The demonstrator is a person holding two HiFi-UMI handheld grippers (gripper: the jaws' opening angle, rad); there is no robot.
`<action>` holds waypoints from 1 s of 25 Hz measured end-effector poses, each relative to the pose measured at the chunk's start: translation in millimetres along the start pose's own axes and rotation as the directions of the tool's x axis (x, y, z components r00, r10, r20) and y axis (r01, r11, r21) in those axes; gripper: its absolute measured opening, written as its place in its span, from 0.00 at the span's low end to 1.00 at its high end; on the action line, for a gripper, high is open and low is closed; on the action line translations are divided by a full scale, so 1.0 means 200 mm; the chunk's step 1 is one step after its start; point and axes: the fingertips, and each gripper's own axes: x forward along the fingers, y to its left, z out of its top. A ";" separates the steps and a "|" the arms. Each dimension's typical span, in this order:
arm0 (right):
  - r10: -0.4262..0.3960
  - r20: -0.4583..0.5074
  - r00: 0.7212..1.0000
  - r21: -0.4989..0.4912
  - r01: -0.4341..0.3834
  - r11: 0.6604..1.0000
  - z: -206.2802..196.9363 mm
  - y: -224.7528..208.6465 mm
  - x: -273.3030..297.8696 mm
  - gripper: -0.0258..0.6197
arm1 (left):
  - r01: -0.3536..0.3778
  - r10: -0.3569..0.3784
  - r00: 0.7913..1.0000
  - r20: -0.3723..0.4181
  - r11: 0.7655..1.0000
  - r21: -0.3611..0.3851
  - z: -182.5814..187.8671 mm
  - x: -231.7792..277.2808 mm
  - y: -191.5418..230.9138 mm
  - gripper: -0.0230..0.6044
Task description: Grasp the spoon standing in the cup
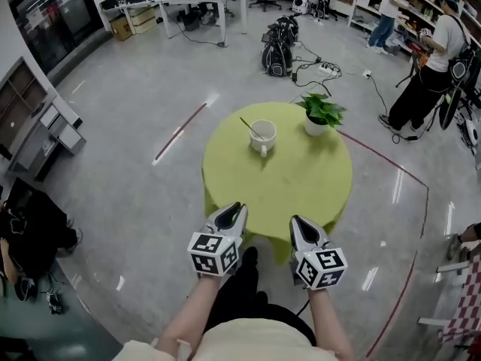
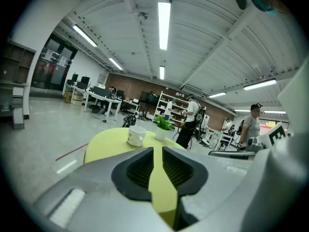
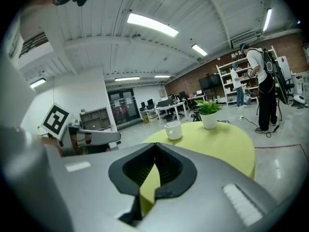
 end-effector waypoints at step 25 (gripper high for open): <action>-0.069 -0.064 0.996 0.019 0.071 0.997 0.19 -0.31 0.74 0.04 | 0.052 -0.054 0.996 -0.074 0.998 -0.034 0.29 0.79 0.55 0.24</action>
